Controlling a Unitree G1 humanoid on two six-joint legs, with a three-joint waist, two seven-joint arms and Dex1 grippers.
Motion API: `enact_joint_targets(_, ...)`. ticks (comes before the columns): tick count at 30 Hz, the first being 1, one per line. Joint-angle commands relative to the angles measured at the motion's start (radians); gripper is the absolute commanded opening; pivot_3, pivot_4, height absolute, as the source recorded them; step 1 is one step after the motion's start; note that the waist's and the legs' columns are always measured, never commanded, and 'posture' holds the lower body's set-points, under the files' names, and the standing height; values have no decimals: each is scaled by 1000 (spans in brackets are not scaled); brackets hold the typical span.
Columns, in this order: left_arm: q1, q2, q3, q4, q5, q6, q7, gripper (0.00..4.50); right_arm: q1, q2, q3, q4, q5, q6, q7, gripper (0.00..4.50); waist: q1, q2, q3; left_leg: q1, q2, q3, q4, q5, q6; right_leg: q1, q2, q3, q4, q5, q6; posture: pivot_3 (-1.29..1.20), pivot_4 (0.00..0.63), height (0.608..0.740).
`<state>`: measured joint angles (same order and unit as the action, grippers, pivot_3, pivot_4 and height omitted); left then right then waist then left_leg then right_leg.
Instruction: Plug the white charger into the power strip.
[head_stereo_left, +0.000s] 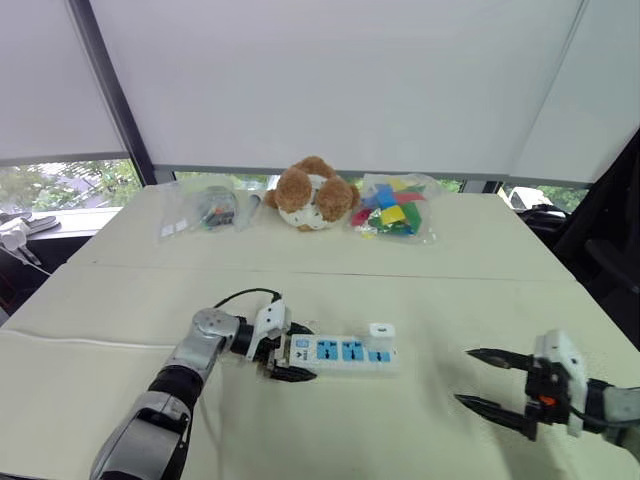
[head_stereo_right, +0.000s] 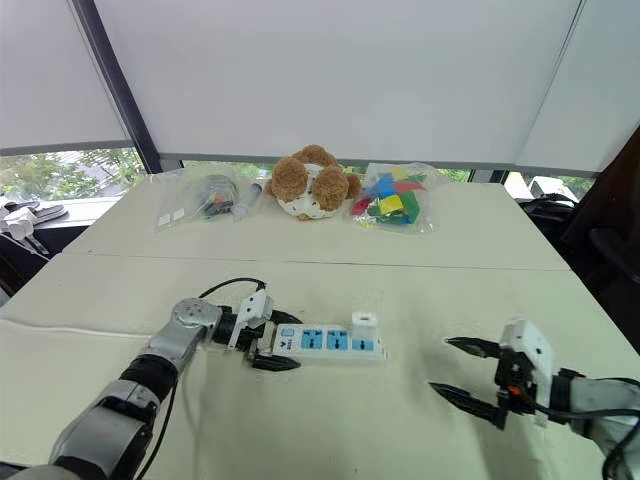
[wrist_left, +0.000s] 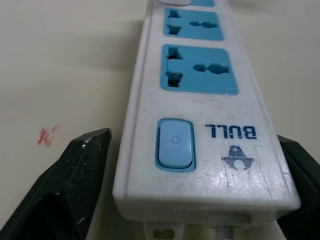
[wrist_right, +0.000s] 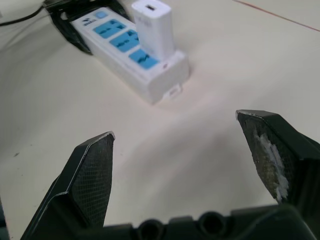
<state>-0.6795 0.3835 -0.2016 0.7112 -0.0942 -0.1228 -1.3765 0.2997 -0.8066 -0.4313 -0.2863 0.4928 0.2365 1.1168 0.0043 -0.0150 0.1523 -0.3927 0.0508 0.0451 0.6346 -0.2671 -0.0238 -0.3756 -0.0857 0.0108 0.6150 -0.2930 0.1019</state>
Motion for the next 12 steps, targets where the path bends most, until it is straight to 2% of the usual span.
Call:
enact_joint_targets(1, 54, 62, 23, -141, -16, 98, 21, 4462, 71, -13, -69, -59, 49, 56, 5, 4264, -1, -1, 1, 0, 0, 0, -1, 0, 0, -1, 0, 1, 0, 0, 0, 0, 150, 739)
enact_joint_targets(7, 192, 240, 103, -512, -144, 393, 10, 4462, 106, -3, -113, 4, 79, 95, 11, 4264, -16, -2, 3, -8, 2, -1, -3, 0, 0, -12, 4, 3, 4, 2, 4, 0, 150, 739)
enact_joint_targets(12, 282, 314, 253, -642, -237, 574, 139, 4462, 79, 8, -99, 85, 62, 84, 0, 4264, -13, 0, 5, -12, 2, -2, 0, 1, -1, -15, 5, 3, 6, 2, 4, 0, 150, 739)
